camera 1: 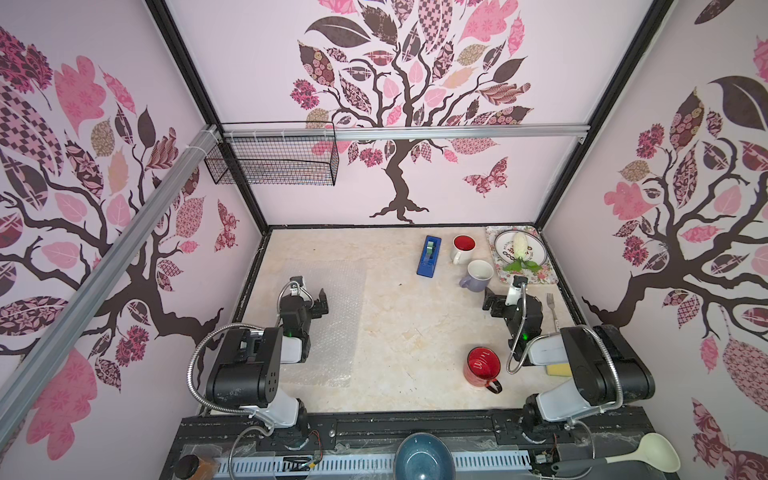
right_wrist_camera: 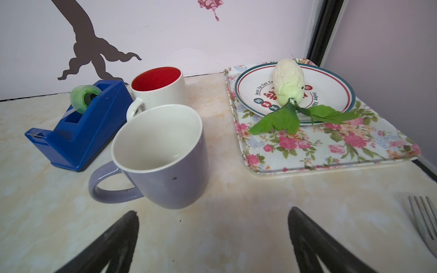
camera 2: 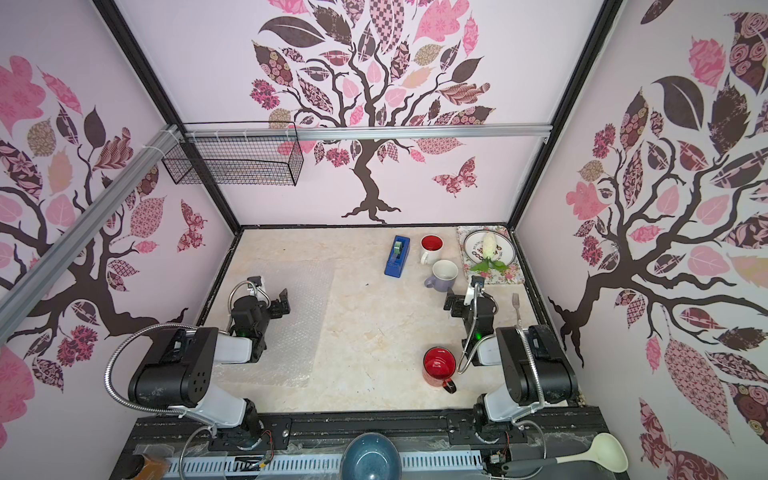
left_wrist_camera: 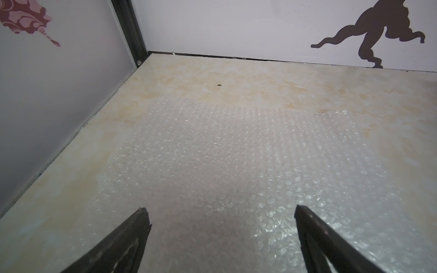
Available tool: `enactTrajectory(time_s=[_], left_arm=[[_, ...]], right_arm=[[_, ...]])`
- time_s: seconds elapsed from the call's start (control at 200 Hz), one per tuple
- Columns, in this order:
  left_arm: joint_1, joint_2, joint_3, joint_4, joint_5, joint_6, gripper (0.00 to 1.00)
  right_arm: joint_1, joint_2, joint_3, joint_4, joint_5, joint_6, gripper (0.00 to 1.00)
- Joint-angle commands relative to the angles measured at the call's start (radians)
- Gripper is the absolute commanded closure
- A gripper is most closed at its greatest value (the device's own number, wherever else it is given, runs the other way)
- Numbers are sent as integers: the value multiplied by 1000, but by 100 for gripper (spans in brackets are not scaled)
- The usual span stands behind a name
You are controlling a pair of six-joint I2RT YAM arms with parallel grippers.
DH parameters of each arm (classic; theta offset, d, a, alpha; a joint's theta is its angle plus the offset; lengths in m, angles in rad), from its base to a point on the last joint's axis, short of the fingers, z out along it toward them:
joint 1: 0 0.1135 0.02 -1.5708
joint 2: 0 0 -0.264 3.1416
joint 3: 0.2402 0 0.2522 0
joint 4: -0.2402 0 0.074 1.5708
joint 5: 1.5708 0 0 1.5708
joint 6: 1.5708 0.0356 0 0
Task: Wrap mugs in bubble wrap
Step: Pick up the bubble wrap from the bubble wrap.
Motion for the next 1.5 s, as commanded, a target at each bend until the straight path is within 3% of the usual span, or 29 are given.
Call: enactTrajectory(time_s=[0.0,0.105,0.155,0.22,0.26,0.29,0.41,0.5,0.555,0.66,0.755,0.935,1.105,1.41,1.495], left_arm=[[6,3,44,5,-6,15,2],[6,-10,43,-9,-8,9,2],[6,-62,63,-45,43,26,2],[-10,-238,159,-346,71,36,2],[-10,-332,256,-582,50,-34,2],[-11,-372,353,-764,41,-119,2],[-154,-336,696,-1337,-60,-232,3],[-187,-222,873,-1702,2,-361,7],[-197,-171,900,-1821,50,-392,10],[-262,-118,868,-1816,-1,-361,10],[-281,-34,892,-1810,64,-341,16],[-385,108,920,-1830,22,-288,33],[-404,162,891,-1769,62,-285,41],[-424,290,889,-1724,28,-240,62],[-430,293,893,-1714,7,-229,75]], right_arm=[[-6,19,36,27,10,-14,0],[-7,14,29,37,14,-17,0],[3,-20,-3,112,61,-19,0],[61,-255,79,-319,293,43,0],[64,-383,192,-682,339,180,0],[64,-434,260,-850,361,289,0],[67,-478,466,-1268,107,471,0],[107,-443,609,-1489,-127,530,0],[144,-431,667,-1598,-245,550,0],[256,-433,708,-1703,-305,572,0],[324,-425,696,-1719,-318,579,0],[326,-405,647,-1693,-356,577,1],[325,-410,646,-1691,-343,540,1],[327,-408,652,-1635,-386,548,4],[326,-414,658,-1627,-386,547,5]])
